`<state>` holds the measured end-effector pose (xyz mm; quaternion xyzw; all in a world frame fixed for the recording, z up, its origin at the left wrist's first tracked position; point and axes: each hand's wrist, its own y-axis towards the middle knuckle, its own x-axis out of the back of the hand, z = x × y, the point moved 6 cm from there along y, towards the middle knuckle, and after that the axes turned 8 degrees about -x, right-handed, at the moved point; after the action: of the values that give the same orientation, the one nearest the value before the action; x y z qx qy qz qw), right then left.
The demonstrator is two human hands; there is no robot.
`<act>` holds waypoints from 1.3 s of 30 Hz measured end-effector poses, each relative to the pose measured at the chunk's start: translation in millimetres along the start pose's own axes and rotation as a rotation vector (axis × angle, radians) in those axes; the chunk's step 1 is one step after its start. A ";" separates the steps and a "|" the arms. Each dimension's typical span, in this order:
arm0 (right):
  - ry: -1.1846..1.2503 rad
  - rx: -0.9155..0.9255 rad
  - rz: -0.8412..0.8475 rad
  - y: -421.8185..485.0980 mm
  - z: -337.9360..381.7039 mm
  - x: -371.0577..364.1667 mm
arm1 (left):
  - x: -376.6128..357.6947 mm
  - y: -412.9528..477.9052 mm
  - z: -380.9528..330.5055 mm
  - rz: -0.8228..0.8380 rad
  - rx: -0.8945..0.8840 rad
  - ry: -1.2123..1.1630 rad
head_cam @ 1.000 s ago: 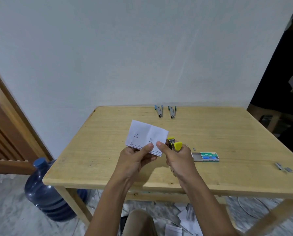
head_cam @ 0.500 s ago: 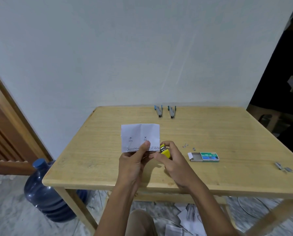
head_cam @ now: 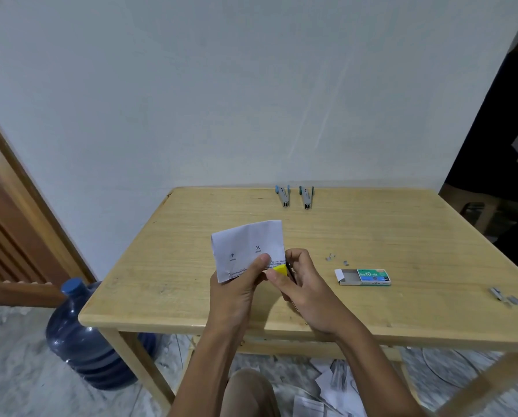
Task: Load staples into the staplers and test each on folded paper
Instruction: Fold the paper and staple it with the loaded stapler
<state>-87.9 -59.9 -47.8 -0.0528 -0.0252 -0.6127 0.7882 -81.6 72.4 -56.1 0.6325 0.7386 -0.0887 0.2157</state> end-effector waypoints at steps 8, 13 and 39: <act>0.058 -0.018 -0.004 -4.6 4.1 -2.7 | -2.9 -3.0 5.9 0.026 0.008 0.034; 0.119 0.005 -0.035 -5.1 8.5 1.9 | -4.1 -4.3 10.4 0.131 0.067 0.033; 0.224 0.002 -0.044 -0.5 -3.5 -19.2 | -1.3 0.9 13.5 -0.041 0.111 -0.162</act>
<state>-93.3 -42.0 -53.3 0.0173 0.0612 -0.6318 0.7725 -77.8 65.9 -67.5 0.6191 0.7254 -0.1846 0.2376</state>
